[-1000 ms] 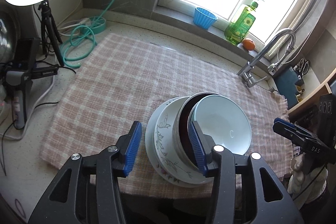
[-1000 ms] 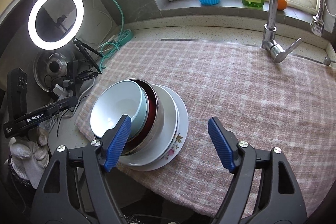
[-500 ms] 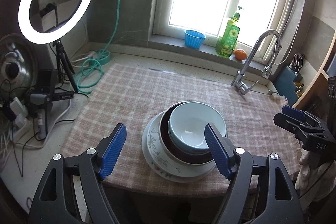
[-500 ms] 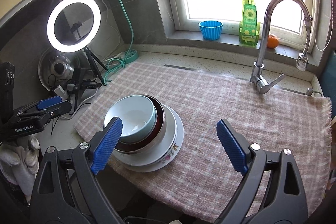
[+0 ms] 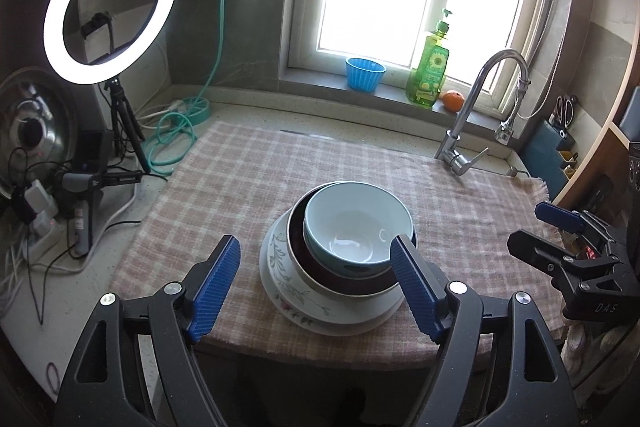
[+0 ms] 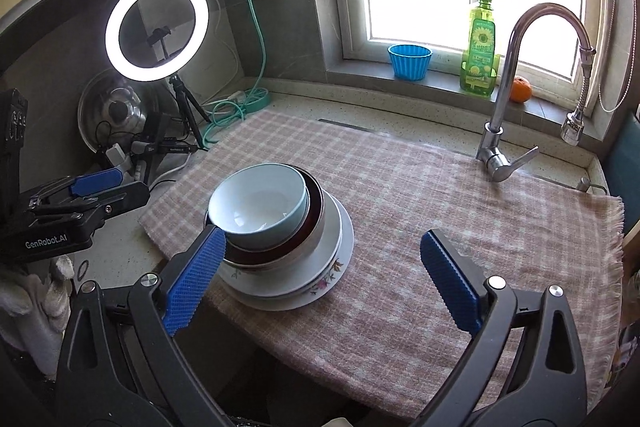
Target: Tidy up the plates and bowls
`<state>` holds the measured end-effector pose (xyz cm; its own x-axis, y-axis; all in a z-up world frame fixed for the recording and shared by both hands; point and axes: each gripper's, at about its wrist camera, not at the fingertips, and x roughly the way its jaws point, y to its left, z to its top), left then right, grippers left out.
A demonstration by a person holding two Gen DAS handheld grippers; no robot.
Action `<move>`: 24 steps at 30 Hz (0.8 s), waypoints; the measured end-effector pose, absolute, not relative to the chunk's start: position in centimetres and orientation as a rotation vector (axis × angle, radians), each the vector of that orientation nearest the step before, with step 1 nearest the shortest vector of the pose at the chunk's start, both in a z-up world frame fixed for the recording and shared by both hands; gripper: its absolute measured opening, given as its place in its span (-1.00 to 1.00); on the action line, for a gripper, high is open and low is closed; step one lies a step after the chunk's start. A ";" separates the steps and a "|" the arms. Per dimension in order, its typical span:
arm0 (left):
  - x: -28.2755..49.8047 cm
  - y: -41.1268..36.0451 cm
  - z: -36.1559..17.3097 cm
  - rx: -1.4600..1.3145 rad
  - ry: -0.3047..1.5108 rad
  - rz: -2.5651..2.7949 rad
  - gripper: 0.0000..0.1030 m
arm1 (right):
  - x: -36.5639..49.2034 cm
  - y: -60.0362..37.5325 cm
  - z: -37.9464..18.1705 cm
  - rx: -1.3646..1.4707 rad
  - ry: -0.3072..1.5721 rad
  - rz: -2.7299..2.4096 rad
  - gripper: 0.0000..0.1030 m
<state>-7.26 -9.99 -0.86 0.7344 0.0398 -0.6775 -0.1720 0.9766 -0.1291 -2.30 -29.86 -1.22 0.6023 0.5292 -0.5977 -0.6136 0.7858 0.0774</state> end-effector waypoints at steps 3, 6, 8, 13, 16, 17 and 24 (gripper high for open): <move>-7.4 -10.1 -0.9 -0.199 0.732 0.124 0.51 | -2.3 -29.9 -1.2 -0.144 0.639 0.662 0.94; -7.3 -10.0 -1.0 -0.203 0.730 0.130 0.51 | -2.2 -29.9 -1.0 -0.143 0.632 0.661 0.94; -7.3 -10.1 -1.1 -0.206 0.732 0.132 0.51 | -2.1 -29.8 -0.9 -0.143 0.627 0.659 0.94; -7.0 -10.0 -1.1 -0.200 0.743 0.134 0.51 | -1.9 -29.7 -0.9 -0.131 0.625 0.655 0.94; -7.0 -10.1 -1.1 -0.192 0.742 0.137 0.51 | -1.6 -29.7 -1.0 -0.126 0.628 0.655 0.94; -6.9 -10.1 -1.1 -0.190 0.743 0.137 0.51 | -1.6 -29.7 -1.0 -0.127 0.627 0.655 0.94; -6.5 -10.1 -1.0 -0.180 0.744 0.142 0.51 | -1.4 -29.8 -1.1 -0.117 0.626 0.644 0.94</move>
<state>-6.54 -10.09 -1.05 0.7276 0.0646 -0.6829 -0.1919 0.9750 -0.1122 -1.40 -29.82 -1.13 0.6239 0.5252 -0.5787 -0.5935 0.8002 0.0865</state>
